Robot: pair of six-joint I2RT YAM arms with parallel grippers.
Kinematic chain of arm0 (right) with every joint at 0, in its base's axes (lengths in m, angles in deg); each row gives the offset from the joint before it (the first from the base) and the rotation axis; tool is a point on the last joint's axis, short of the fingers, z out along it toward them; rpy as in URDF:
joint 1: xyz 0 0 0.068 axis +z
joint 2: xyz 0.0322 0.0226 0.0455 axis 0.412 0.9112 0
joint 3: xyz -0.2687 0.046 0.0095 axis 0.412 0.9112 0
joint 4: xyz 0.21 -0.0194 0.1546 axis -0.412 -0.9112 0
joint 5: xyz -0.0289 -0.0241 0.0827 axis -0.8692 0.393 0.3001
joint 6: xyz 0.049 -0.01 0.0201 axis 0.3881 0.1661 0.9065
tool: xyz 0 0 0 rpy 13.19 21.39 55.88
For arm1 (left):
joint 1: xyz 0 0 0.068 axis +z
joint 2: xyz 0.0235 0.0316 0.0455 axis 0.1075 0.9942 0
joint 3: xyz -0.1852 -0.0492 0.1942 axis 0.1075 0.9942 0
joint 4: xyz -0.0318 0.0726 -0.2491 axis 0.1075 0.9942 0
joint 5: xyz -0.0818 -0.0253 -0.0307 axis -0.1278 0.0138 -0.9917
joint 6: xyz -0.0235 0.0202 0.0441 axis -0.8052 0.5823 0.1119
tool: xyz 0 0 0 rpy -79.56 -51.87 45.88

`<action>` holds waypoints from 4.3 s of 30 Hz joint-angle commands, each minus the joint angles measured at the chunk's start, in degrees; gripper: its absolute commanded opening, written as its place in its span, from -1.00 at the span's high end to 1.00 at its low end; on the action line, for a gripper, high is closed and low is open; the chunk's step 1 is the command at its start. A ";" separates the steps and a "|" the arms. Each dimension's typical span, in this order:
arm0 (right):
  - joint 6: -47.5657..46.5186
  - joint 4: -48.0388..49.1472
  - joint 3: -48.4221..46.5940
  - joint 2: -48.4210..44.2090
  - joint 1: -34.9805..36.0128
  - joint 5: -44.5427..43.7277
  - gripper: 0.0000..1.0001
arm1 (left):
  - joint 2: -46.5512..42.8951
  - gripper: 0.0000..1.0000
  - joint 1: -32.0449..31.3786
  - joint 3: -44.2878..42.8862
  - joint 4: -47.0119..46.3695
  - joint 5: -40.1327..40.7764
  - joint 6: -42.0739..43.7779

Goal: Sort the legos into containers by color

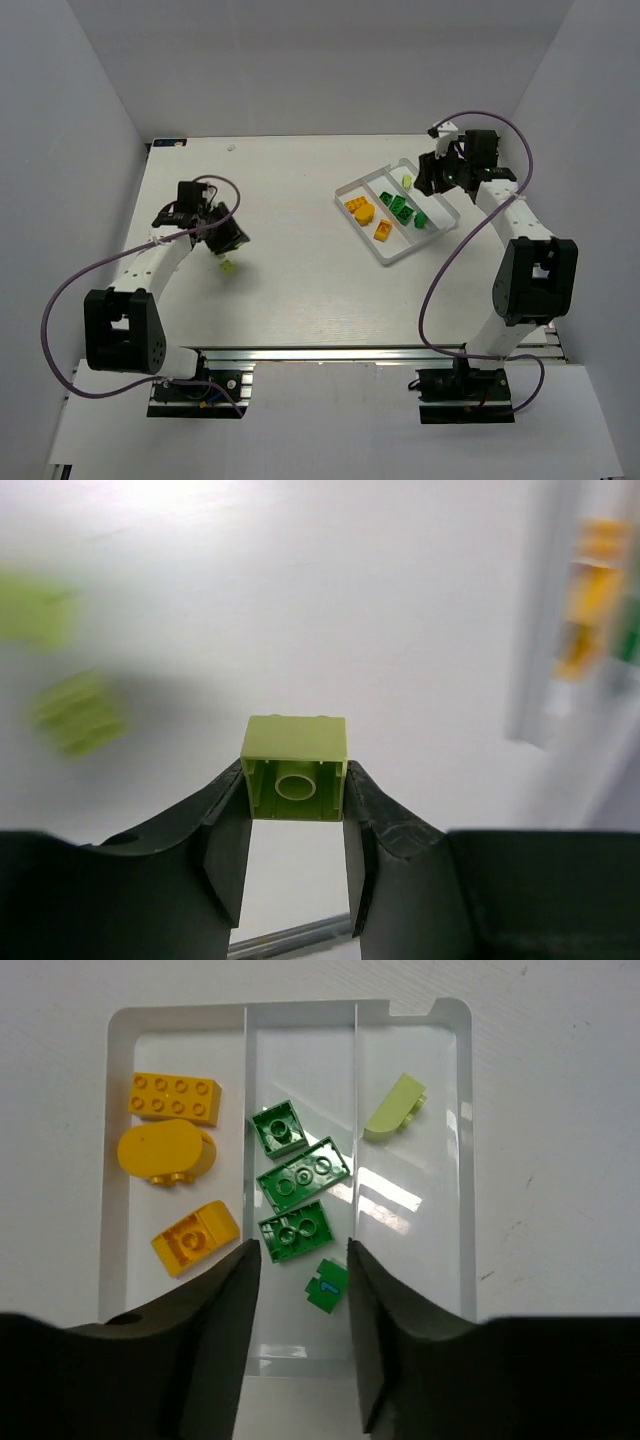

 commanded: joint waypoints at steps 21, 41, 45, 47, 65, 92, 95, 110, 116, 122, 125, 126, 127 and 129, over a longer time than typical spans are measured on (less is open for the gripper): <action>12.83 5.79 5.63 -10.34 -7.69 3.93 1.00 | 63.82 1.00 -32.53 -75.29 -50.44 -17.47 -26.87; 17.40 8.60 10.03 -12.28 -11.38 6.13 0.97 | 76.57 0.71 -40.70 -81.27 -54.78 4.52 -26.36; 17.76 8.69 10.12 -11.93 -11.64 6.83 0.97 | 76.93 0.57 -40.70 -81.19 -51.79 4.17 -24.43; 17.76 8.78 10.12 -11.93 -11.91 7.09 0.97 | 77.19 0.37 -40.70 -81.27 -51.43 4.26 -24.16; 17.67 7.90 10.73 -12.63 -12.35 8.32 0.96 | 77.72 -0.37 -40.70 -81.54 -50.64 5.31 -25.74; -22.06 -5.55 -3.48 7.03 33.88 17.29 -0.23 | -10.33 -0.79 -10.29 -22.57 15.61 37.29 -7.37; -16.80 -5.28 -11.57 15.56 40.02 12.65 -0.42 | -18.48 -0.79 -10.29 -21.25 21.15 42.21 -9.65; 23.62 -5.81 -38.22 36.76 57.51 -8.90 -0.79 | -37.77 -0.96 -10.82 -19.22 27.67 49.70 -13.53; 28.30 -4.58 -39.28 39.75 59.28 -13.90 -0.79 | -37.51 -0.96 -10.82 -19.05 28.20 48.20 -13.44; 29.36 -2.47 -41.74 43.44 60.60 -21.20 -0.78 | -38.12 -0.96 -10.82 -18.87 29.16 47.32 -13.79; 29.18 1.39 -41.22 43.88 60.86 -24.09 -0.79 | -38.65 -0.96 -10.82 -18.08 29.69 46.80 -14.23; 29.18 2.27 -41.04 43.97 60.87 -24.63 -0.78 | -39.17 -0.96 -10.82 -17.91 30.21 46.71 -14.75; 29.18 3.67 -40.69 44.14 60.95 -25.16 -0.78 | -39.44 -0.96 -10.82 -17.56 30.39 46.53 -14.93; 29.18 5.08 -40.25 44.23 61.22 -25.95 -0.78 | -40.05 -0.96 -10.82 -17.29 31.01 46.44 -15.55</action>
